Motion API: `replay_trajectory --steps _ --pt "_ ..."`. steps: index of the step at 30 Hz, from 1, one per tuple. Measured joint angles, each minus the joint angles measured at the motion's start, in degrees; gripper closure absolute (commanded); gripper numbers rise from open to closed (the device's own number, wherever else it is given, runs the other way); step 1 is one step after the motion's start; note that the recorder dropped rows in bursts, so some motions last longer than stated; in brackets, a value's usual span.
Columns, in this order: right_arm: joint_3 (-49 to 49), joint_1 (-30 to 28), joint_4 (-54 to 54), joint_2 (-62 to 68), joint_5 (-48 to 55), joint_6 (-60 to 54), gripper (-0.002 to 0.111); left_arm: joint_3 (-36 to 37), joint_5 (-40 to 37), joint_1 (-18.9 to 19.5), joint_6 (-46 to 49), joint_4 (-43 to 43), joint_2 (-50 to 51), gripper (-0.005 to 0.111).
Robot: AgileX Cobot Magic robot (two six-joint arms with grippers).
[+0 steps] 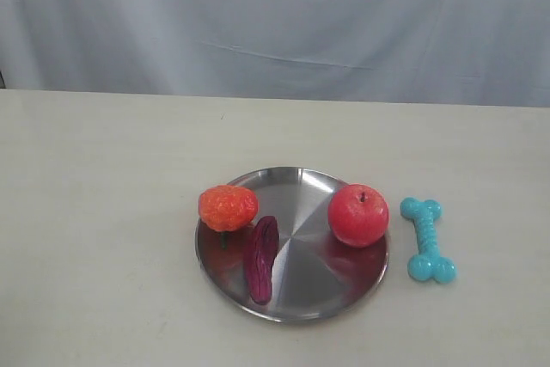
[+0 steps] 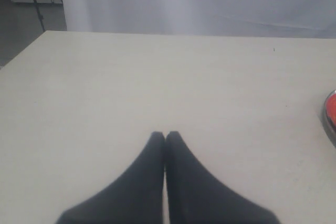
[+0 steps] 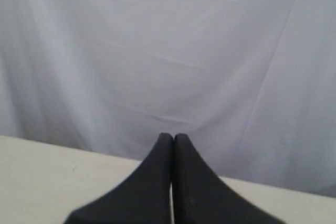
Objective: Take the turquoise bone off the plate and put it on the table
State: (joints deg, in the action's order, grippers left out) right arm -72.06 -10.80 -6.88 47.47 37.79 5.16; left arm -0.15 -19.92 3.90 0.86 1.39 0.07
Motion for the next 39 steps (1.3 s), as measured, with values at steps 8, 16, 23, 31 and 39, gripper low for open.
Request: replay_trajectory --steps 8,16,23,31,39 --pt "15.20 0.00 -0.50 -22.44 -9.02 0.89 0.109 0.00 0.00 0.00 0.00 0.00 0.00 0.107" --pt "27.95 0.00 -0.50 -39.50 -15.30 2.62 0.109 0.00 0.00 0.00 0.00 0.00 0.00 0.107" --pt "33.04 0.00 1.15 -46.47 -15.81 2.92 0.109 0.00 0.00 0.00 0.00 0.00 0.00 0.107" --pt "33.55 0.00 1.68 -47.23 -15.81 3.06 0.109 0.00 0.00 0.00 0.00 0.00 0.00 0.107" --pt "33.55 0.00 1.68 -47.23 -15.81 3.06 0.109 0.00 0.00 0.00 0.00 0.00 0.00 0.107"
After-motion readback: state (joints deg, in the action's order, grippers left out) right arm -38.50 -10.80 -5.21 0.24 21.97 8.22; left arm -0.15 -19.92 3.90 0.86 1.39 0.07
